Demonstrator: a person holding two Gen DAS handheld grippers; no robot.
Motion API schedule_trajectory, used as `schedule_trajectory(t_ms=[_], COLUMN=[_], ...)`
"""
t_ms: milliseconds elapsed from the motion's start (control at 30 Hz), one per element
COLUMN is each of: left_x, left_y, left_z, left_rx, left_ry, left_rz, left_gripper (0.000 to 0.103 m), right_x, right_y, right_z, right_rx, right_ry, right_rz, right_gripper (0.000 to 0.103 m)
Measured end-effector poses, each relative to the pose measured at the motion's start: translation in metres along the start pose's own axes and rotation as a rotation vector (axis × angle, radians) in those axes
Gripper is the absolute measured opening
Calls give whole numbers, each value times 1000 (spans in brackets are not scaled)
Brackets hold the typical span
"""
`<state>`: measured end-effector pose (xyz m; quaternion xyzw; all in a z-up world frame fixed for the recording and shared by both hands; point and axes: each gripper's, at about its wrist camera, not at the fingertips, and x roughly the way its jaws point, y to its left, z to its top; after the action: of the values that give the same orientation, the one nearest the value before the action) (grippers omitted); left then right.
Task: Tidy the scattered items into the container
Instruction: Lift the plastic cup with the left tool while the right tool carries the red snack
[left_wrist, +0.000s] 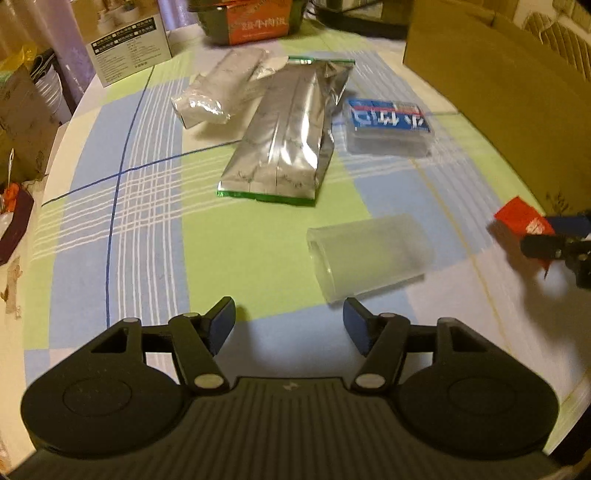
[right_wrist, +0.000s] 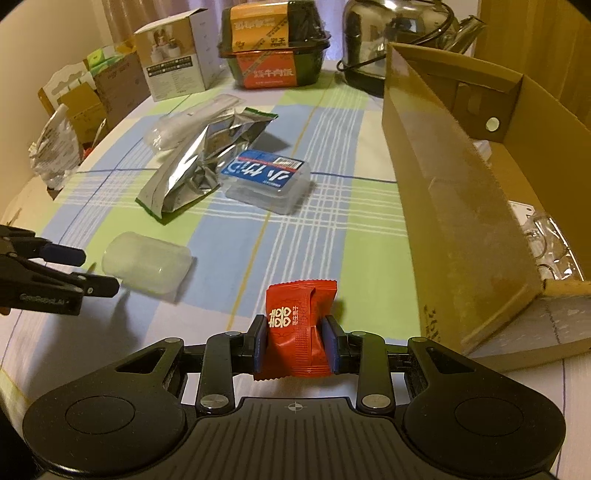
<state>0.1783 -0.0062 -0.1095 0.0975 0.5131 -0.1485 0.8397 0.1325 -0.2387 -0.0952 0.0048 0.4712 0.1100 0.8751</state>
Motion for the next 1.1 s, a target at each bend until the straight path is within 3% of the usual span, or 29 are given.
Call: schedule_trajectory(t_ms=[100,233,600,667,700,1000,1067,1100], left_x=[-11,-19,14,14,14,15,15,14], left_y=[-8,-31,-62,-61,-60,-57,-57,-56], left_z=[-3,-5,6,5,4,4,3,3], left_rx=[-2,-13,-45,-58,-60,-28,-24,-23], left_ry=[-42,-97,-71,-77,-83,-97,-91,-89], left_rz=[-18,-46,61,70,74,66,55,53], left_gripper=[84,90,90,90,90,81,69,69], right_x=[0,5,16,17,18,23,23,23], right_y=[-1,0,0,0,0,-1,-1,0], right_z=[1,-2,-12,-12,-13,-20,-20,-20], right_rx=[3,-2,-67,-71,-70,-59,-63,-66], right_ry=[-7,6,29,27,22,25,26,26], right_rz=[6,12,-2,-8,-19,-29,-33,-37], right_gripper=[35,35,35,67,77,77,77,72])
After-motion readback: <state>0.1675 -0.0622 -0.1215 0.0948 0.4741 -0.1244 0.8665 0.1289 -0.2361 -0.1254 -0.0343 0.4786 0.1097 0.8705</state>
